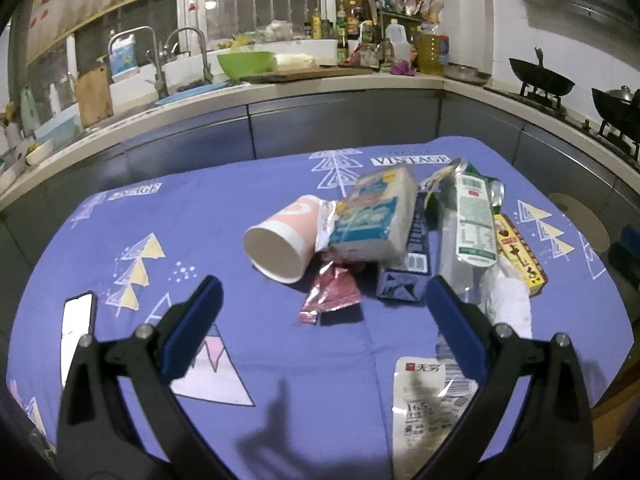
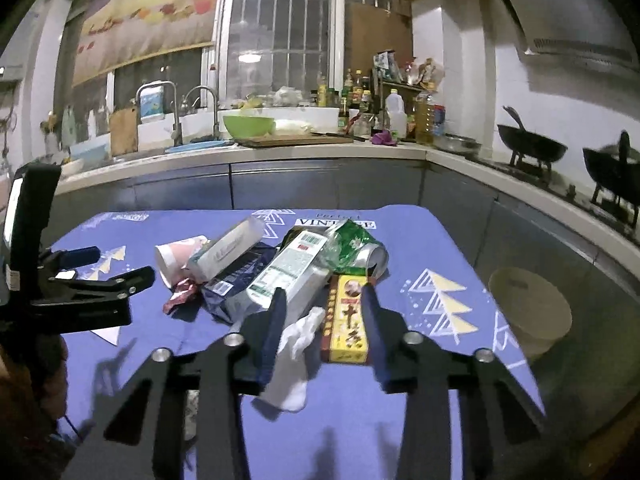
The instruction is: Collect trash
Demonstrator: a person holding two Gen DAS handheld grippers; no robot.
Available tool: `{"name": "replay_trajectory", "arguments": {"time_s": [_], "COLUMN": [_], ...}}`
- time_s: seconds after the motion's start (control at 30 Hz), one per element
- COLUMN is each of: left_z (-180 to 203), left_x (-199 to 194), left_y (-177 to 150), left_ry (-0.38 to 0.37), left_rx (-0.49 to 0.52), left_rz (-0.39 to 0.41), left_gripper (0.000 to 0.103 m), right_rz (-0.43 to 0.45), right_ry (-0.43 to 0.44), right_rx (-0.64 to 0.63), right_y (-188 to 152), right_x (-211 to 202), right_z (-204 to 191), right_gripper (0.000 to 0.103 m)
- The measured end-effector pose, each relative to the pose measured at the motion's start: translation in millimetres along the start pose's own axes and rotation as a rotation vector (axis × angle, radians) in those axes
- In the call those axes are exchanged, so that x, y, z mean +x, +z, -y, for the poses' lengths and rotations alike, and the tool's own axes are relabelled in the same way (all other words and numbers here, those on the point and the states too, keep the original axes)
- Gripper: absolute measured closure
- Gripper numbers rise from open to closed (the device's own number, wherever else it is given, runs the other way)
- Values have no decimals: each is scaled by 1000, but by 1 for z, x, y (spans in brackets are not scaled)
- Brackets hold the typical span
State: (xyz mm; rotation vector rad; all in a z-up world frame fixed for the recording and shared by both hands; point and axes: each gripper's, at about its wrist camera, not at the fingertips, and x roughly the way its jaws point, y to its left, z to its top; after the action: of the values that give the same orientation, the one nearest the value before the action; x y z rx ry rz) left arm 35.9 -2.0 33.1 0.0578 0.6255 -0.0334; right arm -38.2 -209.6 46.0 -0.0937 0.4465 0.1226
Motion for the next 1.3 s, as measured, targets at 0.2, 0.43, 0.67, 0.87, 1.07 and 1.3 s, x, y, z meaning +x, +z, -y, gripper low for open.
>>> {"name": "replay_trajectory", "arguments": {"time_s": [0.2,0.43,0.67,0.87,1.07,1.3], "left_z": [-12,-34,-57,-39,-19,10], "left_x": [-2,-20,-39,-30,-19,5], "left_y": [0,21,28,9,-11,-48], "left_ry": [26,74,-47,-161,-262,-404], "left_rx": [-18,-26,-46,4,52,121], "left_rz": [27,125,162,94,3,-191], "left_gripper": [6,6,6,6,6,6], "right_rz": [-36,-36,105,346,308,-173], "right_ry": [172,309,147,-112,-114,184], "right_rx": [138,264,60,-82,-91,210], "right_y": [18,56,69,72,64,5], "right_x": [13,21,-2,-16,-9,61], "right_z": [24,44,13,4,7,20], "right_gripper": [75,75,75,73,50,49]}}
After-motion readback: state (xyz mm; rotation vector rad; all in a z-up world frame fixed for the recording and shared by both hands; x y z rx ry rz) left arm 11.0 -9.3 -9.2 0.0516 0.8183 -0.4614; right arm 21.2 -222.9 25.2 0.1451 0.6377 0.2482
